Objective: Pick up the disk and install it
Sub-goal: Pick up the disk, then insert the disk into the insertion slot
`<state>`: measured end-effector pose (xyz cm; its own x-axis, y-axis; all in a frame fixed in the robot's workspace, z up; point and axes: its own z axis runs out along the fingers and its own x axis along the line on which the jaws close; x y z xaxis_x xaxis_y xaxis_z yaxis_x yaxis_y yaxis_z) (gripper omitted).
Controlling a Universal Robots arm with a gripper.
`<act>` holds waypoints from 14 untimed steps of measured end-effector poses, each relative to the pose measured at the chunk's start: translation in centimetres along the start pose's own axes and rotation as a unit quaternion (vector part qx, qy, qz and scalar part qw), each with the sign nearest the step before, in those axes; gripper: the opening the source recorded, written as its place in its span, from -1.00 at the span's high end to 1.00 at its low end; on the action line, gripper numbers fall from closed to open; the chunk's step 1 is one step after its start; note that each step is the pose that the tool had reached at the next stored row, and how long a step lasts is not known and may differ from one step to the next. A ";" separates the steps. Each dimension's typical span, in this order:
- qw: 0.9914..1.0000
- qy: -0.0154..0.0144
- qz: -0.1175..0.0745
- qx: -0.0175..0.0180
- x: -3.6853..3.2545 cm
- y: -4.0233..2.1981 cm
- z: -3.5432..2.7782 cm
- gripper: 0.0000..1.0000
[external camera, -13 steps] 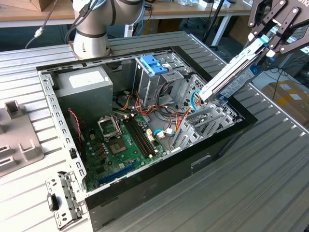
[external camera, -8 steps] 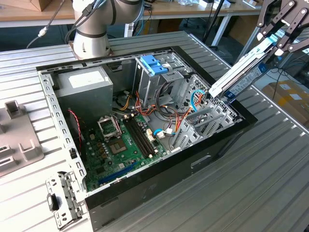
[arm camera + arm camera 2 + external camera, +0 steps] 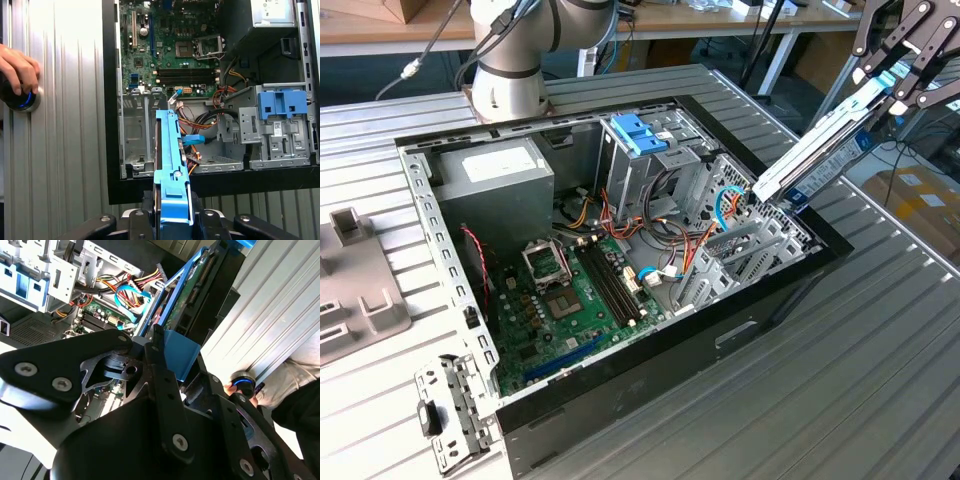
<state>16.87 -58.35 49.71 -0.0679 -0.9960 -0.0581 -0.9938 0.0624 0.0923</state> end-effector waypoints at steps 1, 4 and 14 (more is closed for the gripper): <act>1.000 0.000 0.000 0.000 0.00 0.00 0.00 0.25; 1.000 0.000 0.000 0.000 0.00 0.00 0.00 0.25; 1.000 0.000 0.000 -0.001 0.13 -0.01 -1.54 0.25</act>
<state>17.01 -58.58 51.24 -0.0678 -0.9960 -0.0576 -0.9936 0.0622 0.0938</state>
